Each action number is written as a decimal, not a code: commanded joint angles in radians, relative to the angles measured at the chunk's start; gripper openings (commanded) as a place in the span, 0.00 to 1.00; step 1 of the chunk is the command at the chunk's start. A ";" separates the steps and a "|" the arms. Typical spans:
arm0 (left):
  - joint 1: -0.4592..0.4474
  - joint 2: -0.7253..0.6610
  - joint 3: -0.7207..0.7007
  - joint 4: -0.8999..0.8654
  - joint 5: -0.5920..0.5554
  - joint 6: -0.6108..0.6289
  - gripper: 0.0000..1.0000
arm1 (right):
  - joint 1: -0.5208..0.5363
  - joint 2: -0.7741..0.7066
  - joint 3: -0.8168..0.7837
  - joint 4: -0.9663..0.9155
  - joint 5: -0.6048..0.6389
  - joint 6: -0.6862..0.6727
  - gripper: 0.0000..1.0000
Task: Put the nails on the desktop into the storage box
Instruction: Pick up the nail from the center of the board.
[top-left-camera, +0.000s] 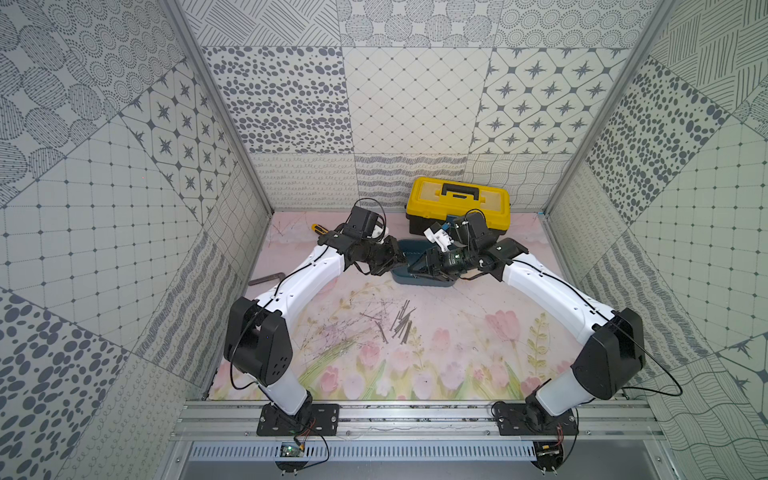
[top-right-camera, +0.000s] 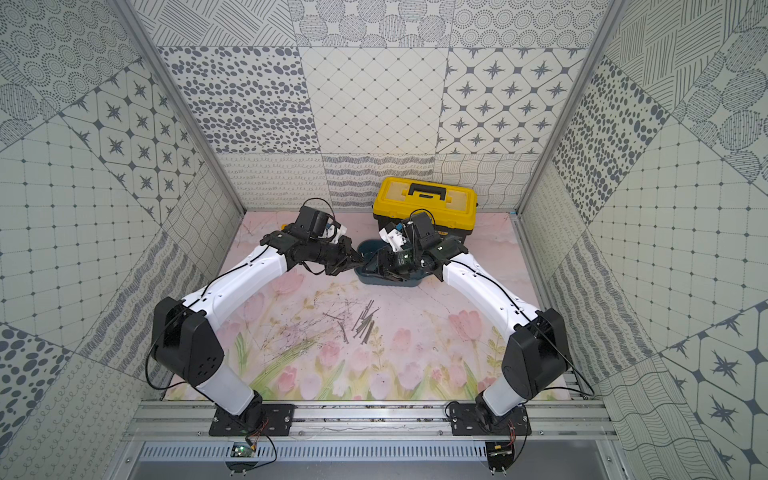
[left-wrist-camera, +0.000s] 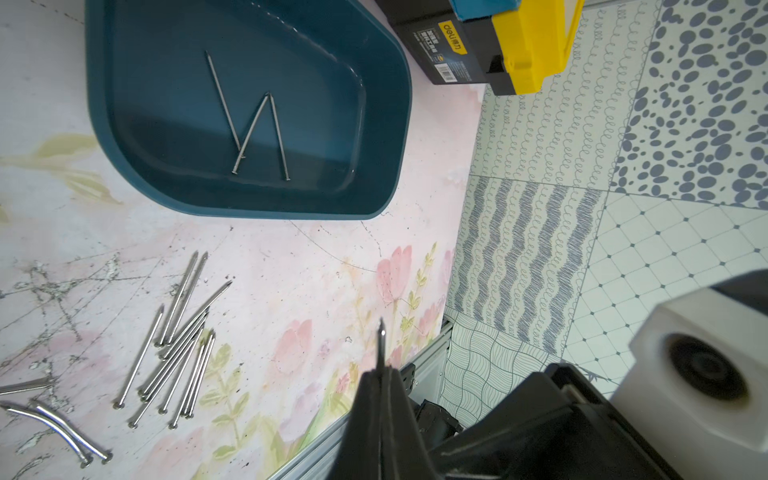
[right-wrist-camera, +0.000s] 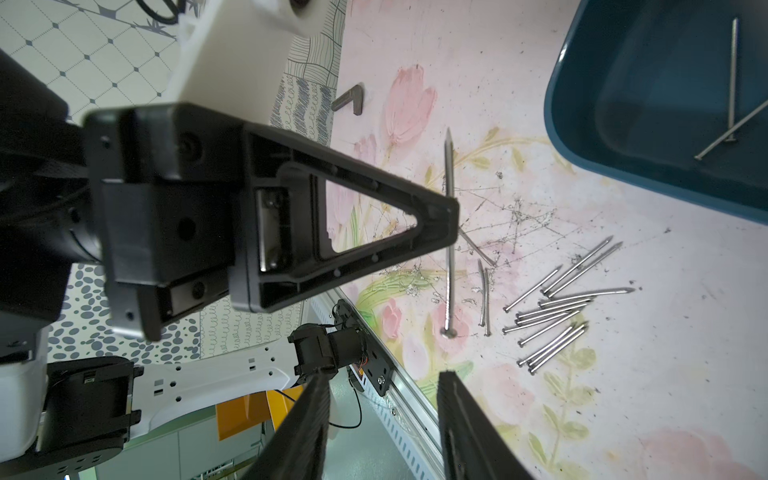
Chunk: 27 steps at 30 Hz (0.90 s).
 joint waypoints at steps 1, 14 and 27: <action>0.007 -0.005 0.005 0.074 0.109 -0.023 0.00 | 0.001 0.019 -0.010 0.040 -0.017 -0.003 0.46; 0.006 0.006 0.006 0.086 0.156 -0.039 0.00 | 0.002 0.026 -0.010 0.043 -0.007 -0.002 0.35; 0.005 0.025 0.050 -0.016 0.178 0.059 0.00 | -0.007 0.032 -0.011 0.014 0.028 -0.022 0.39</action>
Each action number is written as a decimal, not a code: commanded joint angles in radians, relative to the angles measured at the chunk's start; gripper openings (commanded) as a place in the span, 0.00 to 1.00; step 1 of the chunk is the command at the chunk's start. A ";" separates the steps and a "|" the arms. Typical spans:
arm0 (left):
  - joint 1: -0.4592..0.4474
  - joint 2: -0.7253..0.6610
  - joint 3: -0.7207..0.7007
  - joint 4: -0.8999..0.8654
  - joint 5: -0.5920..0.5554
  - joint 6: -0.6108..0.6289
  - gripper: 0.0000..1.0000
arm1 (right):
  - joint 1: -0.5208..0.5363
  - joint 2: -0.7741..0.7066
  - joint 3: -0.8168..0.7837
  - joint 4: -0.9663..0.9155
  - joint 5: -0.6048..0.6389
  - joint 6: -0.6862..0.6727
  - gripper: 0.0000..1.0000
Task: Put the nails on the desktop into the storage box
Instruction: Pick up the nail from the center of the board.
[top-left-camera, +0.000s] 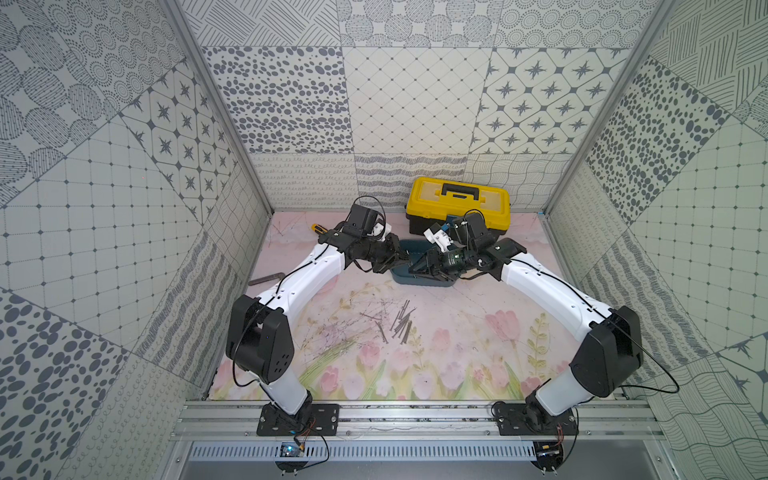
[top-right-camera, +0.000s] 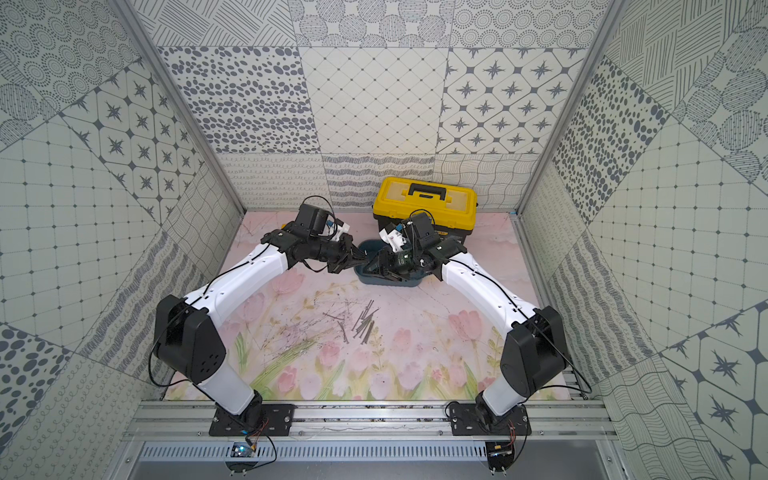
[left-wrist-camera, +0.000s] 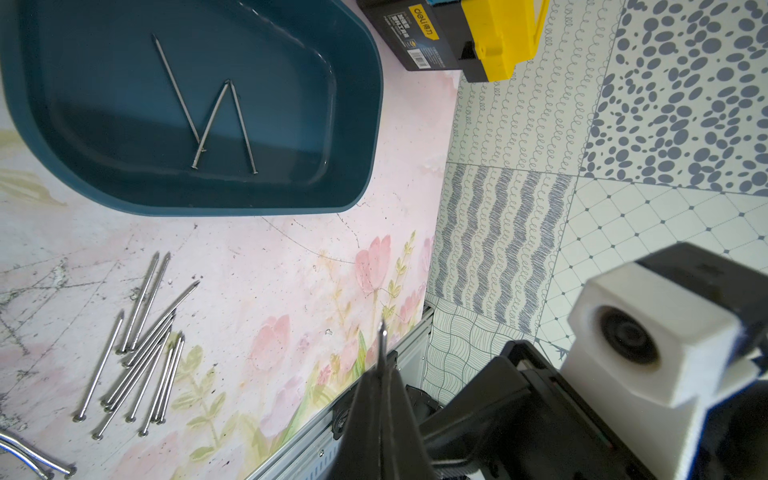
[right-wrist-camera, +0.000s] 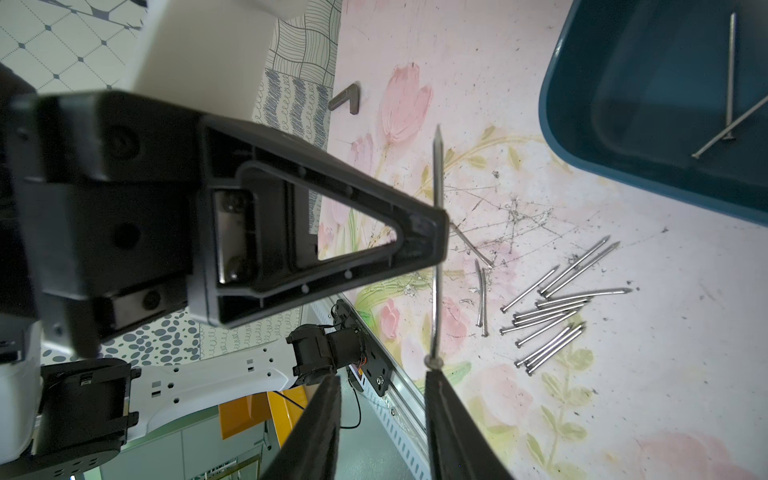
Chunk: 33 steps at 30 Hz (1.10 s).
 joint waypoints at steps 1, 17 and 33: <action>-0.001 0.012 0.035 -0.046 0.113 0.073 0.00 | -0.003 0.020 -0.004 0.006 0.032 -0.021 0.39; 0.000 0.046 0.070 -0.122 0.133 0.145 0.00 | -0.004 0.027 0.039 -0.063 0.071 -0.065 0.41; -0.006 0.054 0.062 -0.090 0.156 0.107 0.00 | -0.005 0.019 0.041 -0.062 0.072 -0.063 0.00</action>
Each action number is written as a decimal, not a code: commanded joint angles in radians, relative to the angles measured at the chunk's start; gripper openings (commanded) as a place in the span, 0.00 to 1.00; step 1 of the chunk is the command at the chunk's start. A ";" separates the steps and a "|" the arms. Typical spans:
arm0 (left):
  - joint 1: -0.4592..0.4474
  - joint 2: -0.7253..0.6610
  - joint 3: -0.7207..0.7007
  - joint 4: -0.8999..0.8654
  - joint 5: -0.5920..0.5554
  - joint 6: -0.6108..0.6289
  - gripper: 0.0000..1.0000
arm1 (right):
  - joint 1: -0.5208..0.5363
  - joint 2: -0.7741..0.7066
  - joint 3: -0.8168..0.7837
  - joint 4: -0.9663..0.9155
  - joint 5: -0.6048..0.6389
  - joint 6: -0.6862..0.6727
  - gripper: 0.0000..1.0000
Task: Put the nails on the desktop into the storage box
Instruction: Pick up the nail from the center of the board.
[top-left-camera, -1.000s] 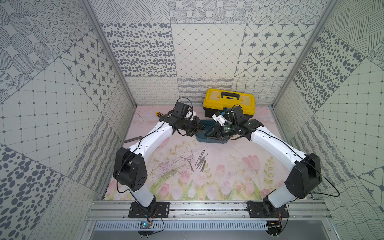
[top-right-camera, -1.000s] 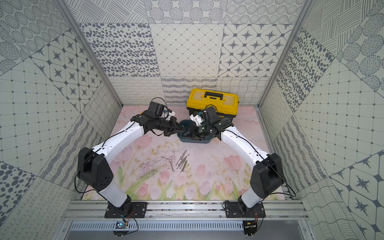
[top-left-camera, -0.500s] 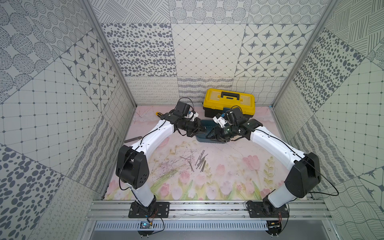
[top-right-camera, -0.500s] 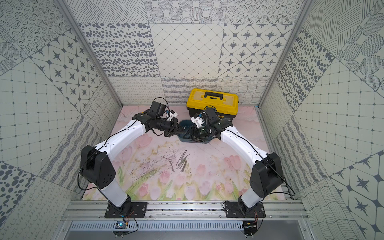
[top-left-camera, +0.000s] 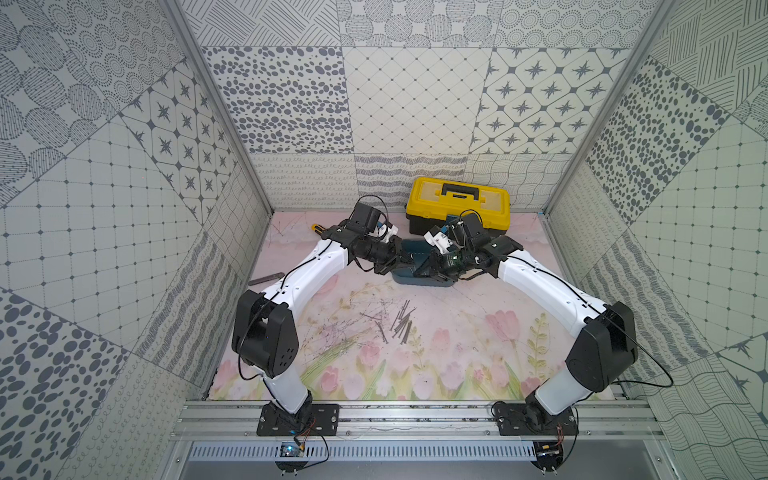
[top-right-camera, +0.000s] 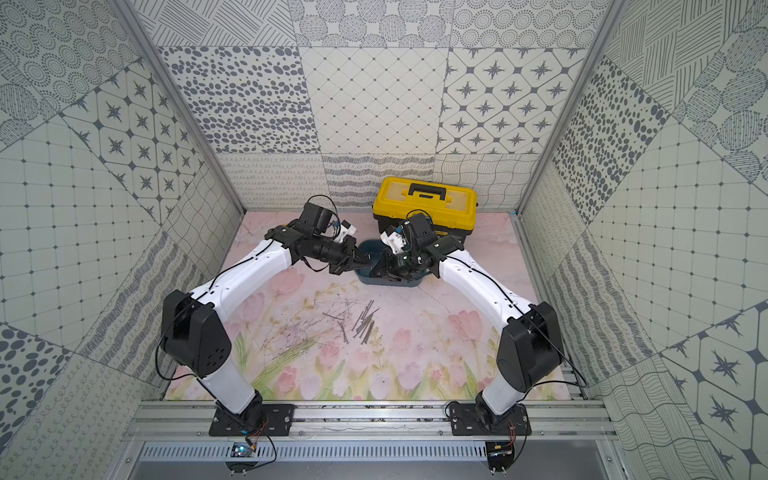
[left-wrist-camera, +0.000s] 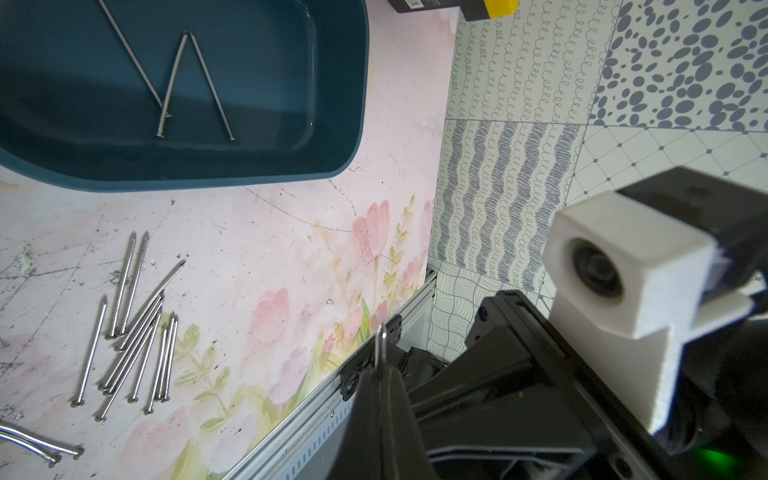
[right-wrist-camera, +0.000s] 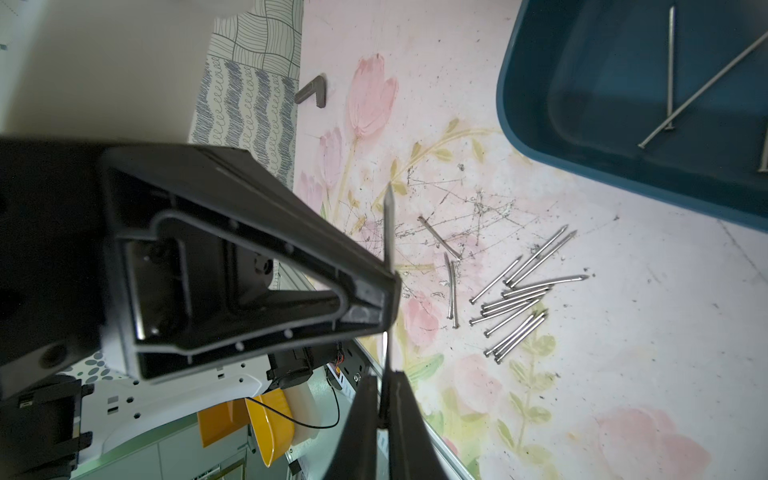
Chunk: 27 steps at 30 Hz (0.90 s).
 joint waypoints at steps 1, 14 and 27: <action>-0.005 0.011 0.011 0.002 0.066 0.005 0.00 | -0.004 -0.019 0.005 0.023 0.021 -0.011 0.00; 0.028 -0.024 0.002 0.026 0.065 -0.027 0.75 | -0.023 -0.001 0.005 0.022 0.075 -0.013 0.00; 0.082 -0.216 -0.118 -0.116 -0.111 0.094 1.00 | -0.123 0.289 0.247 -0.170 0.294 -0.161 0.00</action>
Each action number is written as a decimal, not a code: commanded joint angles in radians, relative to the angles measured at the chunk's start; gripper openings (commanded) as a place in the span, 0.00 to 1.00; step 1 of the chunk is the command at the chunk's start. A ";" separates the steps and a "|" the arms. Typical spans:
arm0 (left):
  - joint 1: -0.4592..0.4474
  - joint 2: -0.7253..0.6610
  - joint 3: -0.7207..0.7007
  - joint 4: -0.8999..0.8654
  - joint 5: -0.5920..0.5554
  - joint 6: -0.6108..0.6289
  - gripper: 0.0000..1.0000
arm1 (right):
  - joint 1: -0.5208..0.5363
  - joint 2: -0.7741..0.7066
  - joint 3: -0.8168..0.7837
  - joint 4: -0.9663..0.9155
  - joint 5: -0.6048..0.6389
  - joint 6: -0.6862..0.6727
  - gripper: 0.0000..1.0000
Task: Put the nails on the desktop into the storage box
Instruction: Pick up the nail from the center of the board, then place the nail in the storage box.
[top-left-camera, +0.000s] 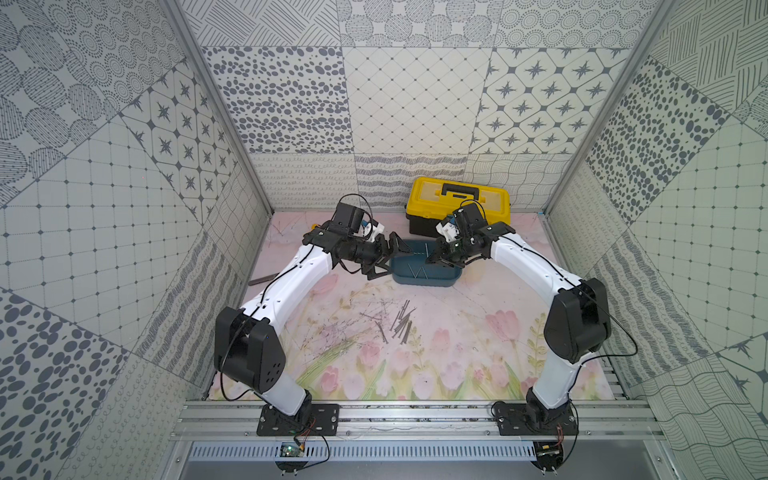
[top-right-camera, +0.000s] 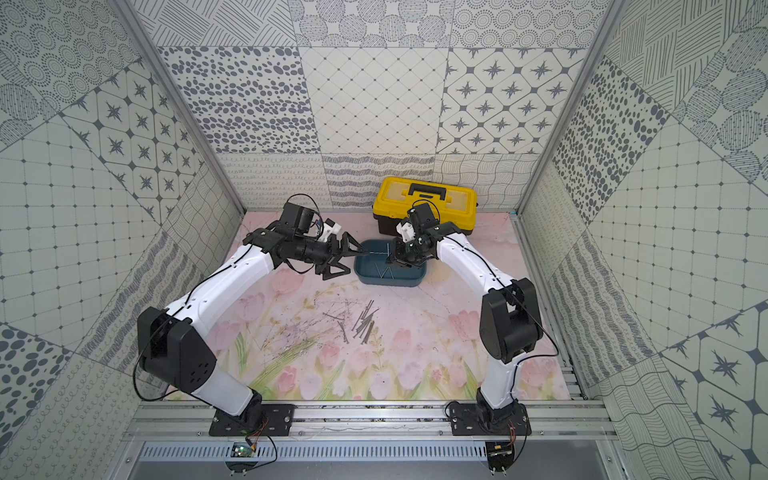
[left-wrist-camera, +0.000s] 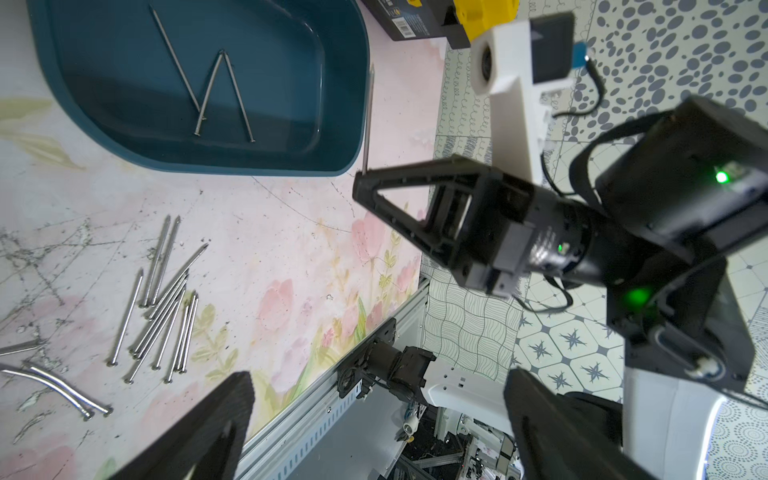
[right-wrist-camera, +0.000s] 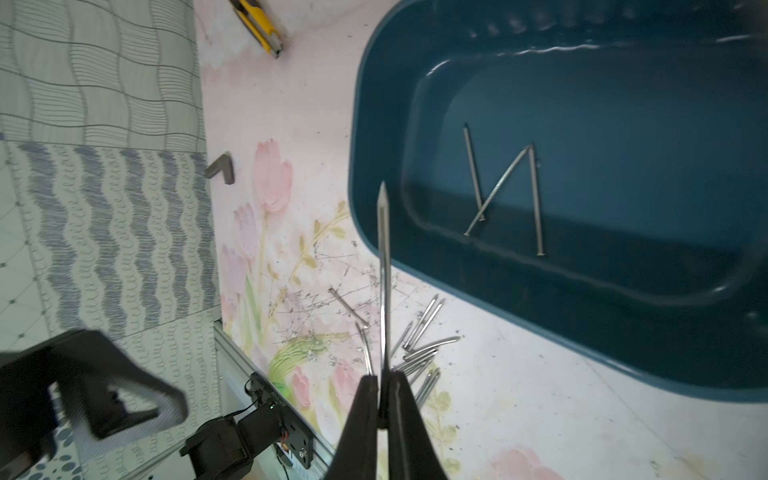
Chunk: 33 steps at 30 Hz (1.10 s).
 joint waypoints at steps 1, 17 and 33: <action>0.010 -0.090 -0.047 -0.091 -0.141 0.095 1.00 | -0.001 0.069 0.070 -0.083 0.132 -0.090 0.00; 0.011 -0.434 -0.467 0.158 -0.457 0.206 0.99 | -0.031 0.218 0.080 -0.107 0.325 -0.123 0.00; 0.010 -0.404 -0.475 0.156 -0.434 0.212 1.00 | -0.030 0.311 0.099 -0.107 0.331 -0.131 0.00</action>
